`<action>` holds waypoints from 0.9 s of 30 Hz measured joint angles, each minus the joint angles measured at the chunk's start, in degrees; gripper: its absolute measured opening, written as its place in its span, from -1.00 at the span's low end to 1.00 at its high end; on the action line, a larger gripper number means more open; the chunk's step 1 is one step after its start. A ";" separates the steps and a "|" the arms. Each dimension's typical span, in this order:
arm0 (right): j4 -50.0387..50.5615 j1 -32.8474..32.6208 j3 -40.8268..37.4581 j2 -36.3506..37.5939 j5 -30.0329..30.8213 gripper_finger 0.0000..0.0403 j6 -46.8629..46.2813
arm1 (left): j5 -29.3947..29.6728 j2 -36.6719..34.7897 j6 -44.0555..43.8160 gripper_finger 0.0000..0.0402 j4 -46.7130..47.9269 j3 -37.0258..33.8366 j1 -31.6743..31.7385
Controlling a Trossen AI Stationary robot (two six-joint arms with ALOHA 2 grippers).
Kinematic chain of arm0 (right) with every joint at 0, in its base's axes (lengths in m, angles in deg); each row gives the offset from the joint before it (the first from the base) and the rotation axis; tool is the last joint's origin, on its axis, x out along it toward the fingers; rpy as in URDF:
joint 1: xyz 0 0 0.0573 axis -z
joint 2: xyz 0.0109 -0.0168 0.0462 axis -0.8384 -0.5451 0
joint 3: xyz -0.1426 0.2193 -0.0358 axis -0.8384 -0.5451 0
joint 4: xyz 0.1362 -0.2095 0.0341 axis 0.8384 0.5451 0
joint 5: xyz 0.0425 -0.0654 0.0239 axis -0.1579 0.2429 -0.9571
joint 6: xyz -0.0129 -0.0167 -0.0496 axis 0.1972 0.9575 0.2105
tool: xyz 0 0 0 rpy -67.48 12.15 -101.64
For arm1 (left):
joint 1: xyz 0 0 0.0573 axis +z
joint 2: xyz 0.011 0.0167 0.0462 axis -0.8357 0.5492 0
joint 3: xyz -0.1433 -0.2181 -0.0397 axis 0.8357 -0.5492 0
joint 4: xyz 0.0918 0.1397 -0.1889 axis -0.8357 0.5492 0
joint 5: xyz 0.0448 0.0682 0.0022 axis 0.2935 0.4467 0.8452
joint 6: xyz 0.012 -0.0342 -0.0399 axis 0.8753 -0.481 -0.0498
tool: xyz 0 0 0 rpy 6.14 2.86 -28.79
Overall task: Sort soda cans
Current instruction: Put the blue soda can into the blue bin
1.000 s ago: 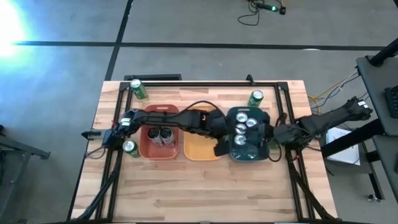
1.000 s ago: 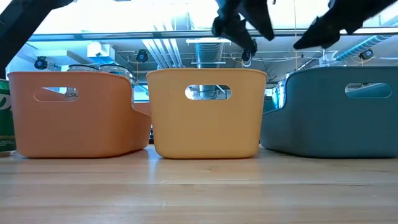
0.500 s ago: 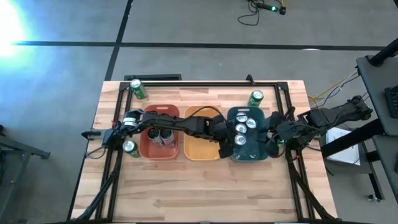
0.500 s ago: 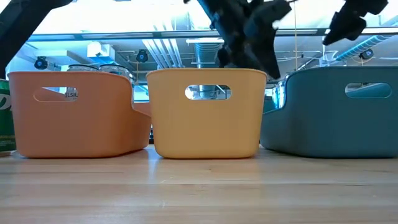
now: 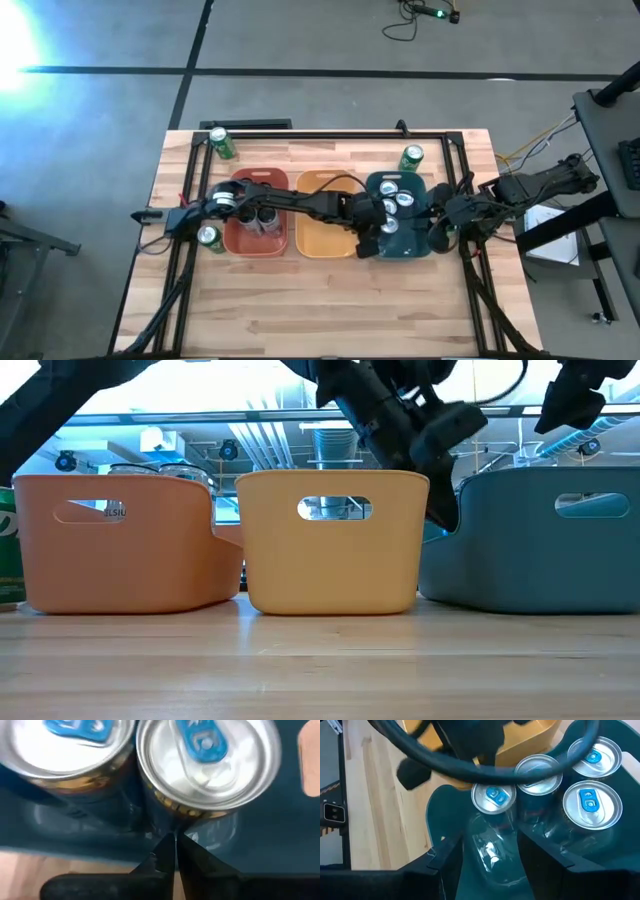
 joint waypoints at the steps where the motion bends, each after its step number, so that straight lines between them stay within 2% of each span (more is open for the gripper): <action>1: -0.05 0.00 0.00 0.00 0.01 -0.11 0.00 | -0.38 0.61 0.02 -0.99 -0.10 0.59 0.06; 14: -0.34 0.00 -0.11 -0.22 0.11 -0.11 -3.86 | -2.12 9.60 1.00 -1.00 1.14 13.01 0.29; 21: 2.06 0.02 -3.30 -3.90 -1.42 -0.12 -16.11 | -2.21 10.40 -2.66 -1.00 1.67 15.86 0.90; 27: 0.59 0.01 -3.82 -8.38 -3.58 -0.12 -24.61 | -0.69 8.26 -2.82 -1.00 12.31 15.86 0.69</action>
